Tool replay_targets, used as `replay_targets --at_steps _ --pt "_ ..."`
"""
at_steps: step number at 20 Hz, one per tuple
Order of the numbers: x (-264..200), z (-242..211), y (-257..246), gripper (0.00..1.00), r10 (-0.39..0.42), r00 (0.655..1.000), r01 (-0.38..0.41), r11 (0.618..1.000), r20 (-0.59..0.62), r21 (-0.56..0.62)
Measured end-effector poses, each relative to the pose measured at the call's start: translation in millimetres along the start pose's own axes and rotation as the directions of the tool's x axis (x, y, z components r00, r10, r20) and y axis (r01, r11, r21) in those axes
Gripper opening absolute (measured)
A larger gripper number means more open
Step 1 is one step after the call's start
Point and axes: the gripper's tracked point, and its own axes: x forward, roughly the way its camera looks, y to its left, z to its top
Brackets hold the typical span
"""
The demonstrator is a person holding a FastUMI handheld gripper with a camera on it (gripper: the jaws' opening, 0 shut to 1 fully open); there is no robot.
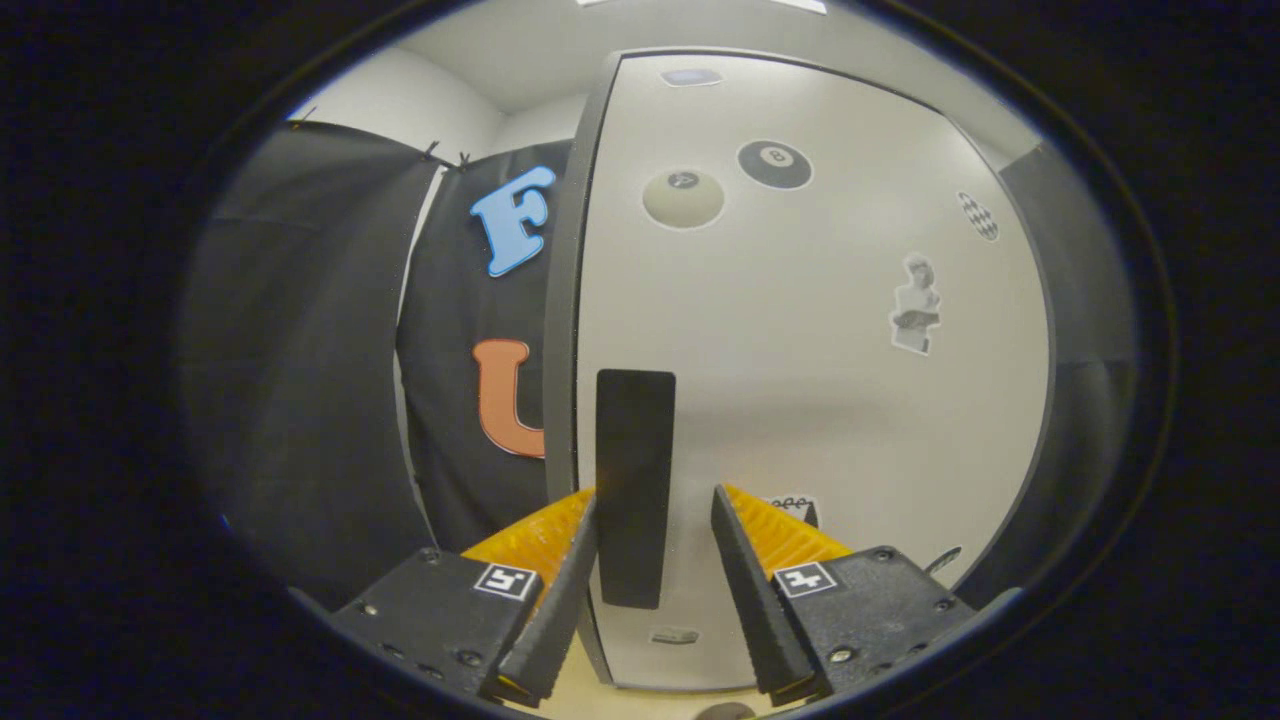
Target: Open the shoe cabinet door, grab the shoes and put them into the shoe cabinet, then close the shoe cabinet door.
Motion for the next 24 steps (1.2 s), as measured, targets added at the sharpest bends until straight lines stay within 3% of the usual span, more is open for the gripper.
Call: replay_targets --at_steps 2,3,5,17,24 --pt "2 -2 9 0.63 0.026 1.000 -0.026 1.000 -0.011 0.006" --pt "3 1 7 0.40 0.016 1.000 -0.016 1.000 -0.010 0.012" --pt "-1 -1 6 0.35 0.008 1.000 -0.008 1.000 -0.020 -0.003" --pt "-50 -6 5 0.31 0.173 0.978 -0.176 0.984 -0.116 -0.010" --pt "-108 -7 -7 0.29 0.281 0.951 -0.284 0.959 -0.126 -0.011"
